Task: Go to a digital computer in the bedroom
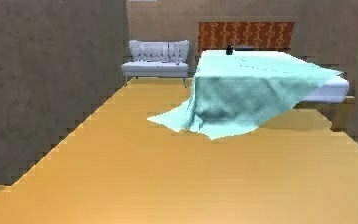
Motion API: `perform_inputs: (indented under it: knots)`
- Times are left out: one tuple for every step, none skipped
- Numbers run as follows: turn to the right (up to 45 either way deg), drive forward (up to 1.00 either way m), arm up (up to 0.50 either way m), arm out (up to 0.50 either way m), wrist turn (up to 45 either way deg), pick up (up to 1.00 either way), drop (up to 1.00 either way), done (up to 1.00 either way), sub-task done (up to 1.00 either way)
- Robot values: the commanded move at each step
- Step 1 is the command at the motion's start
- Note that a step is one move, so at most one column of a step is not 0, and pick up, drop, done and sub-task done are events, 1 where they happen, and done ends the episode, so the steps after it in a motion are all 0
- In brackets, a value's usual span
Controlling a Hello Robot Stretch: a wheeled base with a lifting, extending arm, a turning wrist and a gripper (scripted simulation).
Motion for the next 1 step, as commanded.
perform_inputs:
  knots:
    - [0.0, 0.85, 0.00, 0.00, 0.0, 0.00, 0.00, 0.00, 0.00]
